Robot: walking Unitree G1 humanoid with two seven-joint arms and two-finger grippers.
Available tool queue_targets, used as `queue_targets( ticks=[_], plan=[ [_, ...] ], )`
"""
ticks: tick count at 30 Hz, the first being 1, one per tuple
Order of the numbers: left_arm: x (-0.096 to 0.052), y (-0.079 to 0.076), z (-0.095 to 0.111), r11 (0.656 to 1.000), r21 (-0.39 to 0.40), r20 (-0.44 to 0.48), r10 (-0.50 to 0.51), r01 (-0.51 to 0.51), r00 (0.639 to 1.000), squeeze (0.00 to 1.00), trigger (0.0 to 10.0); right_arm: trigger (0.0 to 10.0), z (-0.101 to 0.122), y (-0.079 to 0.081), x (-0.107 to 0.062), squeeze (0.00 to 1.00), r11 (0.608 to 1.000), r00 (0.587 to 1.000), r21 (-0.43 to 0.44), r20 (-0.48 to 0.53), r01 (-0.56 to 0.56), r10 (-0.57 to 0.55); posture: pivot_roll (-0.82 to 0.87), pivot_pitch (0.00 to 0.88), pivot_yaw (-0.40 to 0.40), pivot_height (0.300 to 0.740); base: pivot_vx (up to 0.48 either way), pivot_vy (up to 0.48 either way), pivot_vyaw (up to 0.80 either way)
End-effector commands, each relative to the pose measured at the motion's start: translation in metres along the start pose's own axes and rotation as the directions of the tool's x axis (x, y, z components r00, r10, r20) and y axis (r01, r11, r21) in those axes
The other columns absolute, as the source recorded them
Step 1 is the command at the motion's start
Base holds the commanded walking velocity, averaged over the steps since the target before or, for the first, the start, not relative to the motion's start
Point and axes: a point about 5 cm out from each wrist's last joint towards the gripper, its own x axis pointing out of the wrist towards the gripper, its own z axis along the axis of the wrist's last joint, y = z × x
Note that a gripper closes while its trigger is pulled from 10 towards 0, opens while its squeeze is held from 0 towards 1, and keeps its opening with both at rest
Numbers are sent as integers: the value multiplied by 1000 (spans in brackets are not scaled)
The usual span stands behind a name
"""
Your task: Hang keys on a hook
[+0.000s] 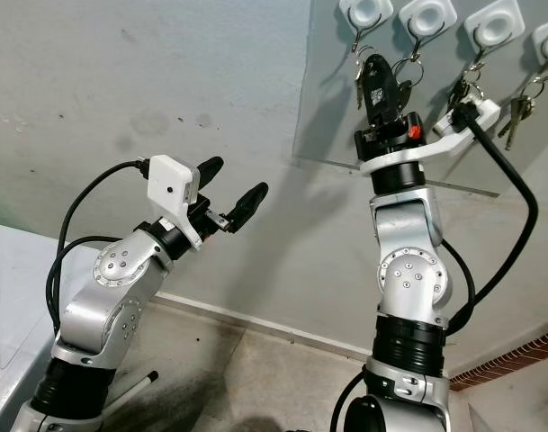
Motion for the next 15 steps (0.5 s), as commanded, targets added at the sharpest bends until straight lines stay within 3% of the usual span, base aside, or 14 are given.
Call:
queue_targets(
  ticks=[1, 8, 15],
  plan=[
    [-2, -1, 2, 1000, -1, 5, 1, -1, 1000, 0, 10000, 10000, -4, -1, -3, 0, 1000, 1000, 13, -15, 10, -10, 10, 143, 11, 740, 0, 0, 0],
    [-2, -2, 2, 1000, -2, 5, 3, -3, 1000, 0, 10000, 10000, -8, 10, -4, 0, 997, 995, -11, -56, -79, 78, 14, 144, 7, 740, 0, 0, 0],
    [-3, -2, 2, 1000, -2, 2, 4, -4, 1000, 0, 10000, 10000, -6, 18, 1, 0, 993, 992, 0, -35, -121, 121, 15, 144, 8, 740, 0, 0, 0]
  ],
)
